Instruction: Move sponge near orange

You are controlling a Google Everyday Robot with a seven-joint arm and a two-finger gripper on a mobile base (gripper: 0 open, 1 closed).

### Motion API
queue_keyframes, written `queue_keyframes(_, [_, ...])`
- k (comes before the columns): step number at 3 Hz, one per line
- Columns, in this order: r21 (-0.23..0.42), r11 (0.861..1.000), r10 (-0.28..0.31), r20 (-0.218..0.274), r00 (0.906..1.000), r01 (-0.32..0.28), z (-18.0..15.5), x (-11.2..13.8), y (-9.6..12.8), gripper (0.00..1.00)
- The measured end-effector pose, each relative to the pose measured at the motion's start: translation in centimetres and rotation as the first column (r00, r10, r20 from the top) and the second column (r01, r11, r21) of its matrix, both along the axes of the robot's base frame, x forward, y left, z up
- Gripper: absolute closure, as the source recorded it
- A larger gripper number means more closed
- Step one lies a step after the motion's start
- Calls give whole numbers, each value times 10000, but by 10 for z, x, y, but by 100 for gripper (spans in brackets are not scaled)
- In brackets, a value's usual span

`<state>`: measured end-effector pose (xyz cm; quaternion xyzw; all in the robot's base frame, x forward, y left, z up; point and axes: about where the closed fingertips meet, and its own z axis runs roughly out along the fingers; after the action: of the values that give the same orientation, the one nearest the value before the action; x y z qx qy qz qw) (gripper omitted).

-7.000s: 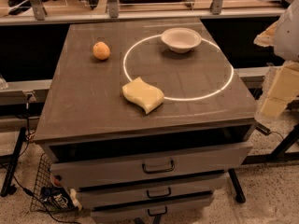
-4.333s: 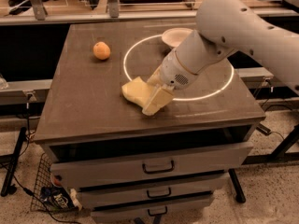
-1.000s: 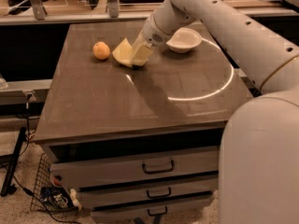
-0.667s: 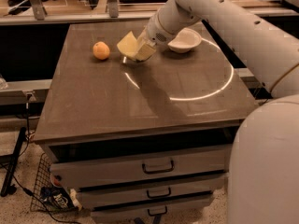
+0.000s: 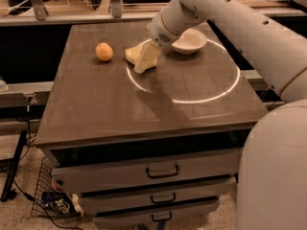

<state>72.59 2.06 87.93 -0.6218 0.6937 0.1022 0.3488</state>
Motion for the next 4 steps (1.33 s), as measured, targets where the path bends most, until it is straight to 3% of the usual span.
queue_keyframes(1, [260, 9996, 102, -244, 9996, -96, -5, -5, 4, 0])
queue_keyframes(2, [910, 9955, 289, -389, 9988, -253, 3, -20, -1, 0])
queue_keyframes(3, [1479, 9885, 309, 127, 9994, -324, 40, -40, -27, 0])
queue_keyframes(4, [2191, 9746, 259, 921, 9954, -456, 96, -56, -80, 0])
